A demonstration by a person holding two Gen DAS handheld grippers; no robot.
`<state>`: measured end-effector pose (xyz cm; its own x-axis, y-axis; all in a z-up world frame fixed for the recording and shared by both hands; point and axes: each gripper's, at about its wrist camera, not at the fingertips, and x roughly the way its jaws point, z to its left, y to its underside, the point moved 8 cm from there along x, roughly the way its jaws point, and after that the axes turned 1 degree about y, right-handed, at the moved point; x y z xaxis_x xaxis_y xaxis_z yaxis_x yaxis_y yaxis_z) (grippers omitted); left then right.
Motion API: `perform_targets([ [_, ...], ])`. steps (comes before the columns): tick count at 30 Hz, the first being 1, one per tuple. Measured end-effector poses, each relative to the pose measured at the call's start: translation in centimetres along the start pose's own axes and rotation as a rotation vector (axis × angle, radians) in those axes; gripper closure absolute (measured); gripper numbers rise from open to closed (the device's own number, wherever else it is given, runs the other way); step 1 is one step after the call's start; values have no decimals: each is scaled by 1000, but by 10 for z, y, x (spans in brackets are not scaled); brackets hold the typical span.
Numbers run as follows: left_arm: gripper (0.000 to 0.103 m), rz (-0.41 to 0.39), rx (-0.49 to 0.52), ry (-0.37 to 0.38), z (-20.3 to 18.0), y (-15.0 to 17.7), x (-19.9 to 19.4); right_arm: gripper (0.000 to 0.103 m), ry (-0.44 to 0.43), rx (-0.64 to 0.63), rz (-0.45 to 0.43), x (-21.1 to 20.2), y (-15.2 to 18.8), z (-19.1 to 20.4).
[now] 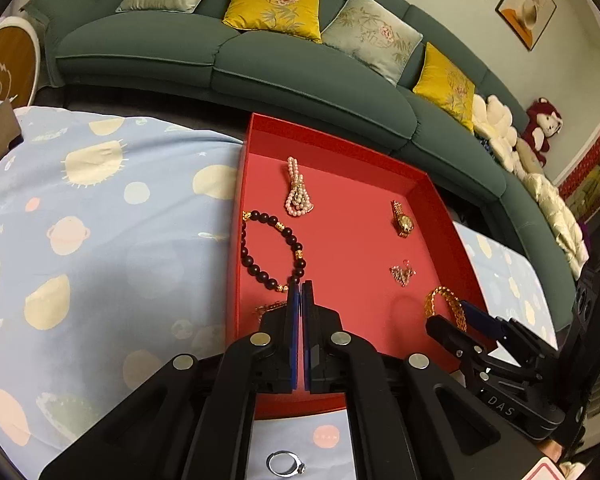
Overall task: Organize jewelry
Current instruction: 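Carry the bangle and pendant chain into the red box and open both grippers, then withdraw both open grippers from the red box toward the silver wristwatch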
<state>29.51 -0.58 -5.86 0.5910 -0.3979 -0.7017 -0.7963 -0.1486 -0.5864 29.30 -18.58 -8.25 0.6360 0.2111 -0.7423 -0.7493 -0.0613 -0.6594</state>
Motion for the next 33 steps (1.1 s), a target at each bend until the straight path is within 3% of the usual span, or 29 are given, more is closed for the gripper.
perform_targets([
  [1, 92, -27, -11, 0, 2, -2, -4, 46, 9, 0, -8, -1, 0, -1],
  [3, 62, -71, -13, -26, 5, -6, -12, 33, 26, 0, -30, -5, -3, -2],
  [4, 60, -85, -12, -33, 5, -8, -16, 31, 32, 1, -47, -10, -5, -3],
  [11, 59, -139, -39, -54, 0, -20, -47, 30, 39, 29, -157, -67, -23, -11],
  [16, 58, -197, 56, -65, -28, -9, -90, 29, 47, 80, -243, -132, -22, -27],
  [20, 45, -200, 73, -81, -33, 17, -115, 29, 34, 133, -281, -174, -3, -41],
  [26, 45, -139, 36, -97, -20, 63, -125, 29, 36, 131, -216, -191, 53, -44],
  [33, 45, -56, -33, -138, 0, 114, -113, 29, -2, 168, -60, -156, 120, -30],
])
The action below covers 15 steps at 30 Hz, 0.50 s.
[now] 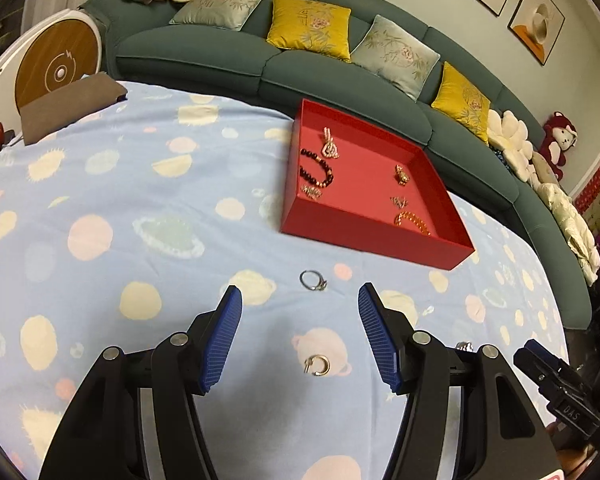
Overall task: Organize jewelry
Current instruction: 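Withdraw both open grippers from the red box toward the silver wristwatch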
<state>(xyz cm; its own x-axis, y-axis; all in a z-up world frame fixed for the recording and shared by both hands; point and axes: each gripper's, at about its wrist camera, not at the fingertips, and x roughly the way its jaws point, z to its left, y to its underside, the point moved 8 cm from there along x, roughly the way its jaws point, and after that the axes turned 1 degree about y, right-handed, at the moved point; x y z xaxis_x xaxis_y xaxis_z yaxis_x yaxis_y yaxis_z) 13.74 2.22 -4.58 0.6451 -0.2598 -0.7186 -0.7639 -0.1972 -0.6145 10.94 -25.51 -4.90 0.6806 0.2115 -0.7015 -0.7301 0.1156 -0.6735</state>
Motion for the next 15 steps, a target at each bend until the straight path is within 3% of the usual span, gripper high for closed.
perform_targets([
  [7, 45, 8, 118, -37, -6, 18, 9, 29, 14, -114, 73, 30, 32, 24],
  [13, 45, 36, 136, -36, -3, 27, 15, 29, -2, -24, 161, 58, 52, 18],
  [15, 45, 44, 136, -38, -1, 29, 17, 26, 8, -29, 136, 59, 49, 19],
])
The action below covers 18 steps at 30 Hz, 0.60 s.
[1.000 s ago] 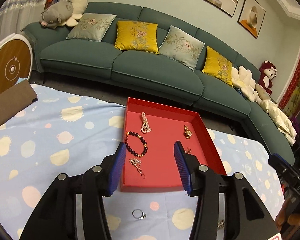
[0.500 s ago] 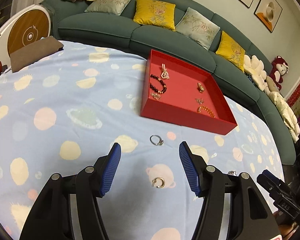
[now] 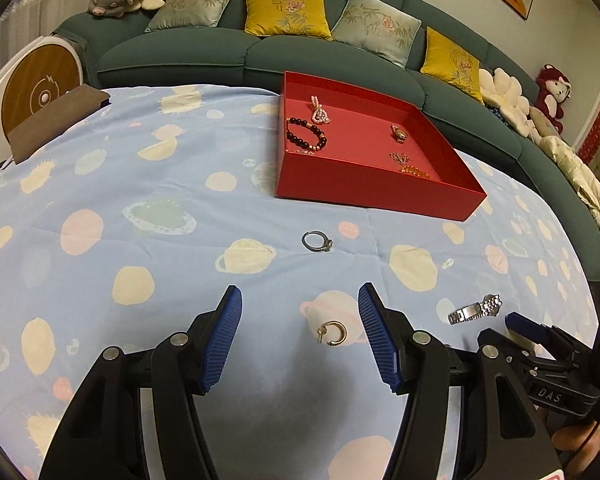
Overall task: Organize jewelry
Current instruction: 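Withdraw both open grippers from the red box toward the silver wristwatch, then lower the right gripper onto the silver wristwatch band and close it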
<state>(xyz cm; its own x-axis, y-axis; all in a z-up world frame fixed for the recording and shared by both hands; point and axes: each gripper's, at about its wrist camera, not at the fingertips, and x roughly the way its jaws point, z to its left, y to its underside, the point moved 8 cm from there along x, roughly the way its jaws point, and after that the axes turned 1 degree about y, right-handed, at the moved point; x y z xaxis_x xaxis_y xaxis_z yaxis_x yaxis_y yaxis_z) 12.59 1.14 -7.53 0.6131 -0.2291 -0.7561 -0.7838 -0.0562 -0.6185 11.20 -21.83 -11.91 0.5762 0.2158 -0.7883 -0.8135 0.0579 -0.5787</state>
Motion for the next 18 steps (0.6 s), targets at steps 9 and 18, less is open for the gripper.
perform_targets([
  [9, 45, 34, -24, -8, 12, 5, 7, 26, -3, 6, -16, 13, -15, 14],
  [18, 45, 32, -67, -2, 27, 4, 1, 30, -44, 55, 21, 0, -5, 27],
])
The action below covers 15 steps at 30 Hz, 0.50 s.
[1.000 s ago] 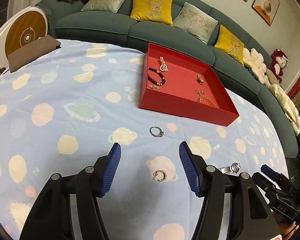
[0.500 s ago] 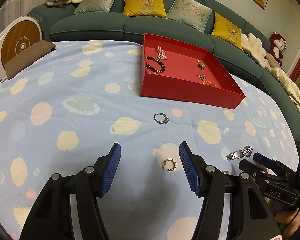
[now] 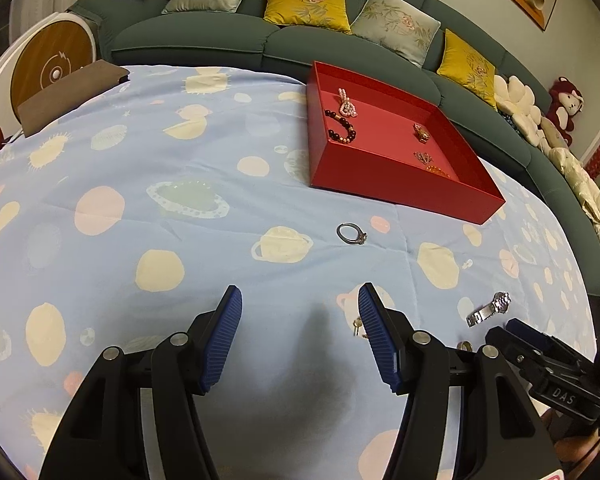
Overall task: Organize jewelry
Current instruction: 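Lower the right gripper onto the silver wristwatch band and close it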
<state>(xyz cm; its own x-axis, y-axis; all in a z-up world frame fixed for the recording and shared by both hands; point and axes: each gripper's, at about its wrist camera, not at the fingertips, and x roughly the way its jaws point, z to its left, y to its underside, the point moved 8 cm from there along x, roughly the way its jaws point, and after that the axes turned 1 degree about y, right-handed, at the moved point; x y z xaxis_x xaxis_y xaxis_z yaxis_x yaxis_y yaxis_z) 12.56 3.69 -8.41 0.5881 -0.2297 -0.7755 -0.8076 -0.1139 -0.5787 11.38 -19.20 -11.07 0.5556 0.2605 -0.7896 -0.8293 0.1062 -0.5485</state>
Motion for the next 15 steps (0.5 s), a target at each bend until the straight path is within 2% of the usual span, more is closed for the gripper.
perform_targets([
  [8, 45, -1, -3, 12, -3, -1, -1, 30, 11, 70, -19, 18, -17, -6],
  [13, 45, 15, -16, 15, -4, -3, 6, 31, 67, 28, -55, 28, -28, -3],
  [15, 45, 21, -19, 12, -6, -4, 11, 37, 100, -4, -71, 33, -33, -1],
])
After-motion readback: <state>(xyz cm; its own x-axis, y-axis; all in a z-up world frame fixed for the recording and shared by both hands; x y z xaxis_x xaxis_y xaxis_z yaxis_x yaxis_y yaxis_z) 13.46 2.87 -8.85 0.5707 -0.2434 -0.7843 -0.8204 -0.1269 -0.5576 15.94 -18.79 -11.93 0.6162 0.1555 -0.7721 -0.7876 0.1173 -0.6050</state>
